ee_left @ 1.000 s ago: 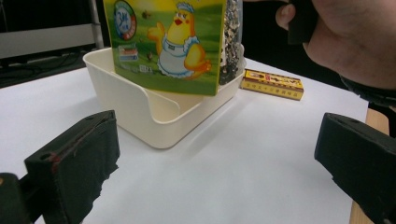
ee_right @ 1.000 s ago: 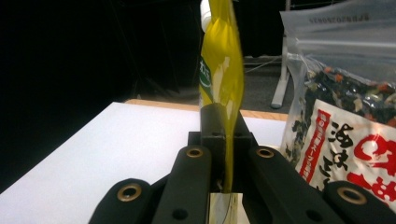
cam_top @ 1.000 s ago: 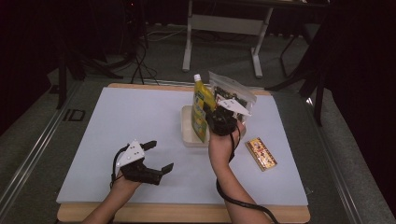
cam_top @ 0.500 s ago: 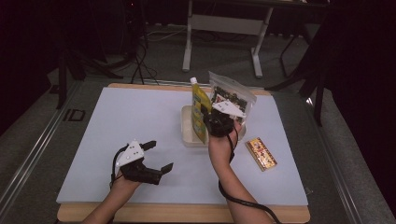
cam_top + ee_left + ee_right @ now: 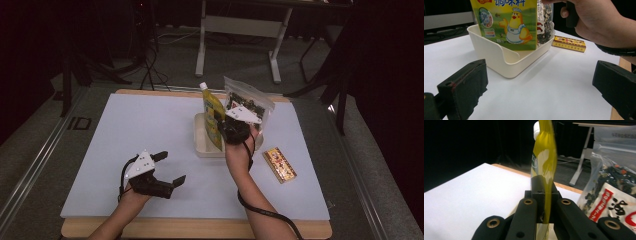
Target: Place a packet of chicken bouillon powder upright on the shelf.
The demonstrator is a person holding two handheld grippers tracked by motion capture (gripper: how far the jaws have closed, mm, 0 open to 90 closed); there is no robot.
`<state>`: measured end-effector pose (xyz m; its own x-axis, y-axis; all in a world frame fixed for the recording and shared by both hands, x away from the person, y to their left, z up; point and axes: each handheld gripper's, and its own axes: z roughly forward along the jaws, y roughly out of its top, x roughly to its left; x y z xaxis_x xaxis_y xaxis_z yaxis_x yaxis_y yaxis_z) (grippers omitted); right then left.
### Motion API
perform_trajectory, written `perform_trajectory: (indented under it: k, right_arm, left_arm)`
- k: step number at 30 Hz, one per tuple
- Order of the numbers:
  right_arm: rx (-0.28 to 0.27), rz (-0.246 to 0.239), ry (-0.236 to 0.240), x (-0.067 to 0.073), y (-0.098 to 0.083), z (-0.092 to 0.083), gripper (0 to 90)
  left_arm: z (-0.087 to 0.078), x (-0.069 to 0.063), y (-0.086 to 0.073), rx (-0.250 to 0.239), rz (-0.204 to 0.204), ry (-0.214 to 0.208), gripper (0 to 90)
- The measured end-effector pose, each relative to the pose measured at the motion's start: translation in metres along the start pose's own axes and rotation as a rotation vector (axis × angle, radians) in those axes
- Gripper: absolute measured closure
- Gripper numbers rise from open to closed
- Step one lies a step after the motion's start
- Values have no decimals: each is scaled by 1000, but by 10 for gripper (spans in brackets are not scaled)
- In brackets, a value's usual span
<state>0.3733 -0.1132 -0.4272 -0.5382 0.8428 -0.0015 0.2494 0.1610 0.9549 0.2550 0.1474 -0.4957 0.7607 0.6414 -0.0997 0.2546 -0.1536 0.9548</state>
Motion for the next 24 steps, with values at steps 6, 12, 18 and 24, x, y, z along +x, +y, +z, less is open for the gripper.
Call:
perform_trajectory:
  k: [6,12,18,24]
  right_arm:
    - [16,43,7,-6,-11,3,900]
    - [8,89,-5,-13,-30,3,900]
    - [21,93,15,-11,-27,3,878]
    - [22,68,42,-8,-17,-5,675]
  left_arm:
    - [1,1,-1,7,-3,-3,1]
    - [1,1,-1,6,-7,-3,1]
    - [1,0,-1,4,-12,-7,1]
    - [2,3,-1,5,-21,-10,1]
